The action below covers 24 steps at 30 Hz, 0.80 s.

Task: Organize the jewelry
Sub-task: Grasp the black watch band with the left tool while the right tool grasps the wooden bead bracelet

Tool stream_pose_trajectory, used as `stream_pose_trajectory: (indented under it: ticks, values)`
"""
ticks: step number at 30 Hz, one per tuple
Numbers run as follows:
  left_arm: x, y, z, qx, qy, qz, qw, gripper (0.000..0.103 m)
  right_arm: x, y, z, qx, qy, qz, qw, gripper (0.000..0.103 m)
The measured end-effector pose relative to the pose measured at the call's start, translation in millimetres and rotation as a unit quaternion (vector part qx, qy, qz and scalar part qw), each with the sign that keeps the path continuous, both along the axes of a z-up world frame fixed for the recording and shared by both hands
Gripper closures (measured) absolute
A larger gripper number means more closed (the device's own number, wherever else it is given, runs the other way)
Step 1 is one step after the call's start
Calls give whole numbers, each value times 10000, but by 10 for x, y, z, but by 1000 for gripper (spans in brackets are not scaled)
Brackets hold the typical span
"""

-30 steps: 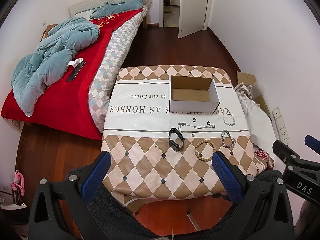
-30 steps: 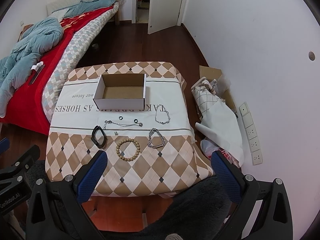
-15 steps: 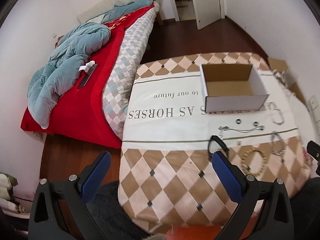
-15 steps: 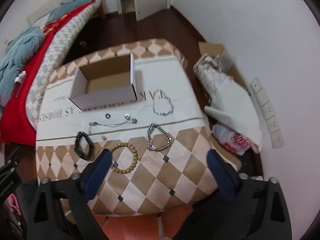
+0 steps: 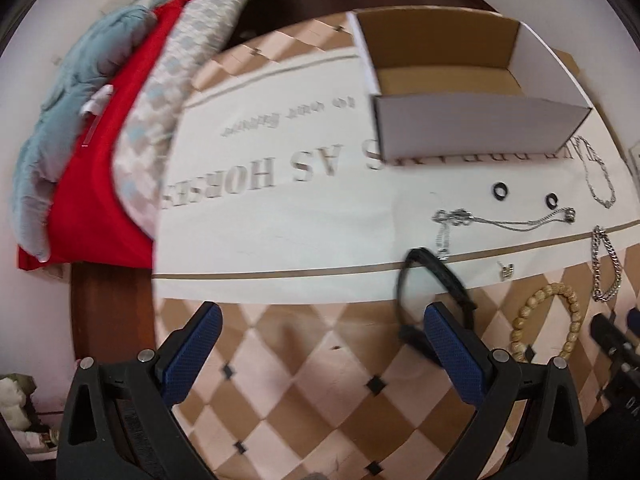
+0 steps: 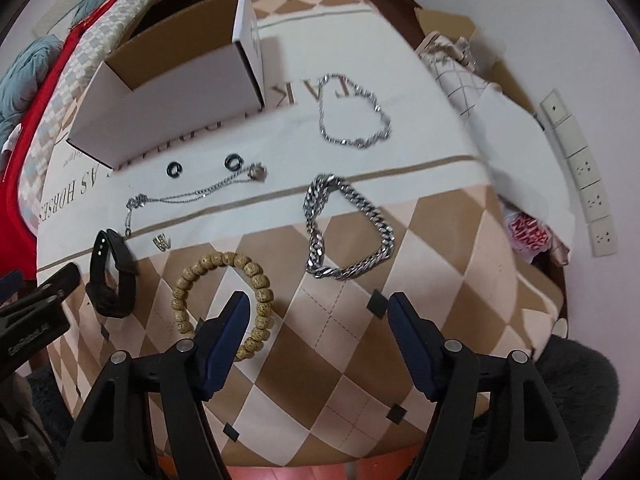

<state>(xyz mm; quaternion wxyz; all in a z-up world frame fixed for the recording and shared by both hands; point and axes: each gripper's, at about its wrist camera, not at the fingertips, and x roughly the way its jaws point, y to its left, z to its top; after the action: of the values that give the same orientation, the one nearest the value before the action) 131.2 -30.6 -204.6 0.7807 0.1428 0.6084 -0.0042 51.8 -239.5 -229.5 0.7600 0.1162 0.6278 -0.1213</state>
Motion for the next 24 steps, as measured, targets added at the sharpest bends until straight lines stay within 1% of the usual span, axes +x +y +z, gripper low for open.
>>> stream_pose_trajectory:
  ticks: [4, 6, 7, 8, 9, 10, 11, 12, 13, 14, 15, 16, 17, 18, 19, 20, 22, 24]
  values:
    - [38, -108, -146, -150, 197, -180, 9995, 1, 5, 19, -92, -25, 77, 58, 10000, 30]
    - [50, -149, -181, -165, 237, -251, 9993, 7, -2, 23, -124, -32, 104, 87, 9999, 33]
    - [57, -160, -190, -193, 270, -275, 9991, 12, 1, 36, -144, -53, 131, 115, 9998, 35]
    - [67, -168, -207, -261, 316, -309, 9987, 21, 7, 59, -169, -59, 151, 154, 9997, 36]
    - [75, -174, -221, -292, 362, -330, 9984, 26, 3, 80, -161, -31, 101, 167, 9998, 37]
    - [83, -178, -235, -347, 400, -358, 9980, 38, 9, 85, -160, -36, 113, 179, 9998, 38]
    - [93, -177, -256, -395, 442, -381, 9975, 55, 18, 114, -185, -67, 172, 224, 9996, 43]
    - [101, -170, -276, -415, 497, -386, 9972, 64, 34, 122, -223, -111, 235, 273, 9993, 43]
    - [108, -174, -292, -444, 521, -393, 9969, 76, 30, 175, -228, -254, 201, 349, 9989, 45]
    - [109, -163, -300, -501, 536, -399, 9965, 85, 25, 211, -226, -318, 169, 393, 9986, 47]
    - [103, -148, -294, -503, 490, -405, 9967, 88, 18, 241, -223, -318, 122, 416, 9986, 48]
    - [90, -149, -286, -493, 446, -427, 9969, 92, 9, 265, -220, -325, 97, 427, 9985, 52]
    - [82, -143, -279, -485, 403, -458, 9970, 97, 5, 288, -215, -337, 67, 450, 9984, 60]
    - [79, -130, -275, -456, 360, -466, 9972, 98, -1, 318, -206, -356, 16, 473, 9982, 66]
    - [72, -125, -267, -451, 336, -469, 9973, 99, -10, 363, -191, -388, -18, 483, 9981, 82]
    - [64, -126, -256, -432, 300, -481, 9975, 100, -14, 392, -188, -420, -39, 499, 9979, 93]
    - [48, -109, -225, -417, 204, -493, 9977, 102, -15, 444, -171, -425, -57, 500, 9978, 93]
    - [21, -108, -173, -416, 127, -504, 9978, 102, -20, 466, -131, -318, -73, 485, 9983, 93]
